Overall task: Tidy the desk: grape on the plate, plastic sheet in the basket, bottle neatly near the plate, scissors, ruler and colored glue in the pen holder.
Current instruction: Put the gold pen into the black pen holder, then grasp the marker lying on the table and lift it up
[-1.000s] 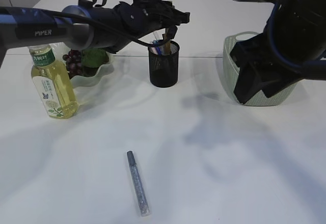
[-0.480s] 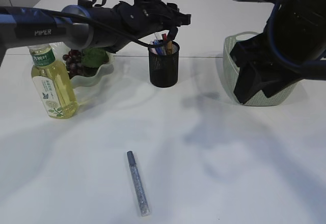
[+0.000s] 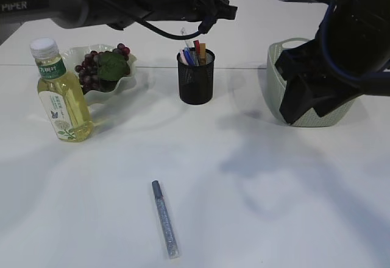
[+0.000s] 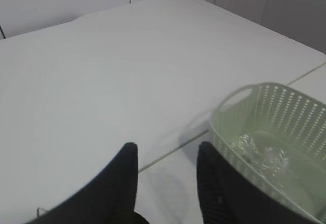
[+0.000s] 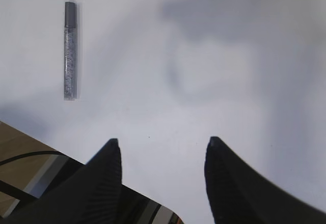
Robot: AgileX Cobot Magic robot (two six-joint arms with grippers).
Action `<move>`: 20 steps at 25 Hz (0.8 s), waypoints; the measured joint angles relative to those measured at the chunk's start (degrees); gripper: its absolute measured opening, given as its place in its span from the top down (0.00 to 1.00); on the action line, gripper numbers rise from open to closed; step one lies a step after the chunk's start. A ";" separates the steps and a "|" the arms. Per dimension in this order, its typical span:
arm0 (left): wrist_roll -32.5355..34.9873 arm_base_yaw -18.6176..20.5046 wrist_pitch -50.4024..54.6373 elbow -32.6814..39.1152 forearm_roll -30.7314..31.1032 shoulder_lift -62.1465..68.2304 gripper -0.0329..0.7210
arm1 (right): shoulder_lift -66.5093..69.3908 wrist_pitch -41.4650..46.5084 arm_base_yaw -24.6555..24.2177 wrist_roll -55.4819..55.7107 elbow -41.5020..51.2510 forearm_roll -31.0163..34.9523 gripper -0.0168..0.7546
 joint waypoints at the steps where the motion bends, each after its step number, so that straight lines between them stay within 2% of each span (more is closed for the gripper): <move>1: 0.00 0.00 1.54 0.00 1.27 -0.88 0.57 | 0.00 0.00 0.00 0.00 0.00 0.00 0.44; 5: 0.00 0.00 10.17 0.00 5.42 -4.79 0.57 | 0.00 0.00 0.00 0.00 0.00 0.00 0.44; 11: -2.41 2.58 27.33 -0.09 7.53 -9.70 0.57 | 0.00 0.00 0.00 0.00 0.00 0.11 0.44; 17: -8.06 4.11 45.06 -0.24 17.90 -13.80 0.57 | 0.00 0.00 0.00 0.00 0.00 0.73 0.44; 20: -13.42 4.11 53.02 -0.24 23.03 -16.28 0.57 | 0.00 0.00 0.00 0.00 0.00 0.87 0.44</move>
